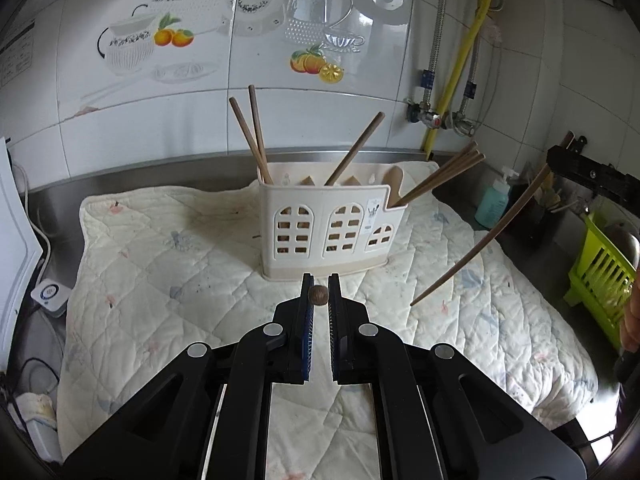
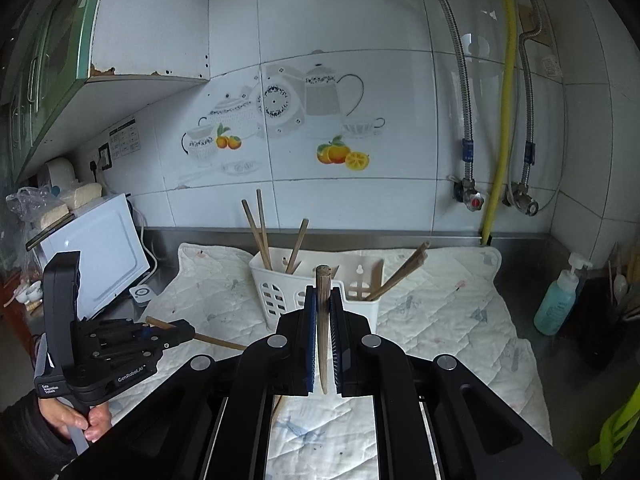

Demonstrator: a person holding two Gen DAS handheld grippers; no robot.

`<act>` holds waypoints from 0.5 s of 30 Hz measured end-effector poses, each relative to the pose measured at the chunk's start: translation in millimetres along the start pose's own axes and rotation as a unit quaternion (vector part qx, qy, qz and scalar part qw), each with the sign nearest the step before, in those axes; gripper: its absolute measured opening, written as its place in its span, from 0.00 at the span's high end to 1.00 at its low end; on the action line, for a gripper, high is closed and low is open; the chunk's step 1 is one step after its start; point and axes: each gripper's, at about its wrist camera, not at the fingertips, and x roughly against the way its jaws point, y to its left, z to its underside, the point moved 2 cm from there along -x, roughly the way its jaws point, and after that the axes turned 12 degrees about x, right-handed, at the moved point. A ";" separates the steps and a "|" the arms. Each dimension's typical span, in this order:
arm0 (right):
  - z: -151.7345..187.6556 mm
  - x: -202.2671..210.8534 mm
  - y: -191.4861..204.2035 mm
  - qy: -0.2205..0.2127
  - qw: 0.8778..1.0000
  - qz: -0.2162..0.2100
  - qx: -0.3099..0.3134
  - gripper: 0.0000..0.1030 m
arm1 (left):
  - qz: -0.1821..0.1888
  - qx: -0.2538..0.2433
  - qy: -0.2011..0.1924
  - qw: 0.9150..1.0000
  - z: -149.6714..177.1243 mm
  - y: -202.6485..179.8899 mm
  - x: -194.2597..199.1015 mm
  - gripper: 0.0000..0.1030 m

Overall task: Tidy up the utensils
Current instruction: 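Lift both chopsticks upright and carry them over the beige holder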

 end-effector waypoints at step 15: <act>-84.1 -18.0 -31.9 -0.046 0.998 0.042 0.008 0.93 | 0.003 -0.034 -0.065 0.997 -88.0 -21.2 26.3 0.95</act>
